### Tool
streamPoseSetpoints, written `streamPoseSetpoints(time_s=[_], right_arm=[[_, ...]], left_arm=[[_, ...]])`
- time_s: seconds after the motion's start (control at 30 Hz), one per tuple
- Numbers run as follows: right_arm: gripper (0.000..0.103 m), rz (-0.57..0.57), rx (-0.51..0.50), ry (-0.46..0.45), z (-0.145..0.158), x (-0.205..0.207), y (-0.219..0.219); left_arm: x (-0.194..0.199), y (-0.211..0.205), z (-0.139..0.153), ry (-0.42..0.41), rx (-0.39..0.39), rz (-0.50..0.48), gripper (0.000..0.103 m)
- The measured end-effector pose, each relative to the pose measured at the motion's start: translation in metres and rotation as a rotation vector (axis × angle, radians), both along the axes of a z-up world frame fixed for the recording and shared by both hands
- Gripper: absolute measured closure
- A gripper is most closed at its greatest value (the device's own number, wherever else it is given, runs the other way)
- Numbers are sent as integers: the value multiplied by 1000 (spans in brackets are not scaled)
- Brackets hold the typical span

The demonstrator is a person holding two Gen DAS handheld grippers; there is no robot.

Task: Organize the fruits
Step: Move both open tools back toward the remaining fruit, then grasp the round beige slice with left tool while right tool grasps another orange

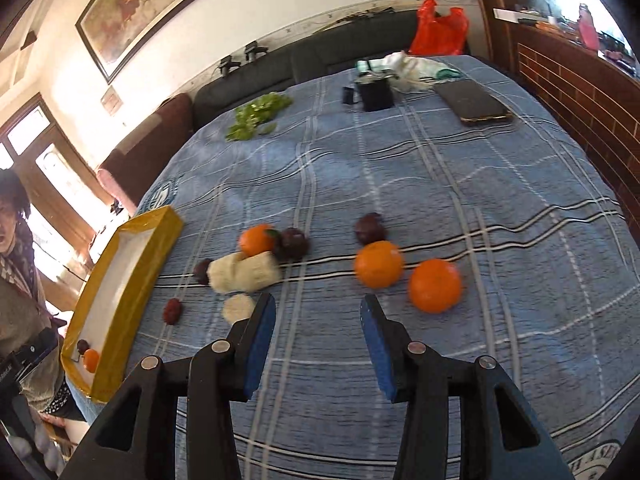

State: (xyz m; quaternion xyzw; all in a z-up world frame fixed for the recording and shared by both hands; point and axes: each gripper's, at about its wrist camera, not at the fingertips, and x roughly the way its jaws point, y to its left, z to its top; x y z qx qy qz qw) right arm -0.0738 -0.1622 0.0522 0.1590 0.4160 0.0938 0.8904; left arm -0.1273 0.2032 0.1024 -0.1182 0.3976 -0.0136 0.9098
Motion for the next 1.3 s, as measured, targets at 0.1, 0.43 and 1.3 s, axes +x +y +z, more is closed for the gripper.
streamPoseSetpoints(time_s=[0.1,0.43,1.3], right_arm=[[55,-9,-10,9,-5,5,-8],[55,-20,-158,-34,-16,41,5],[69,49,-159,-59,-31,52,13]], left_arm=[[7,-24,-9,10,-6,-72,30],[30,-92,-31,58,22,-268,44],[102,-203,-82,91,203,-415,74]])
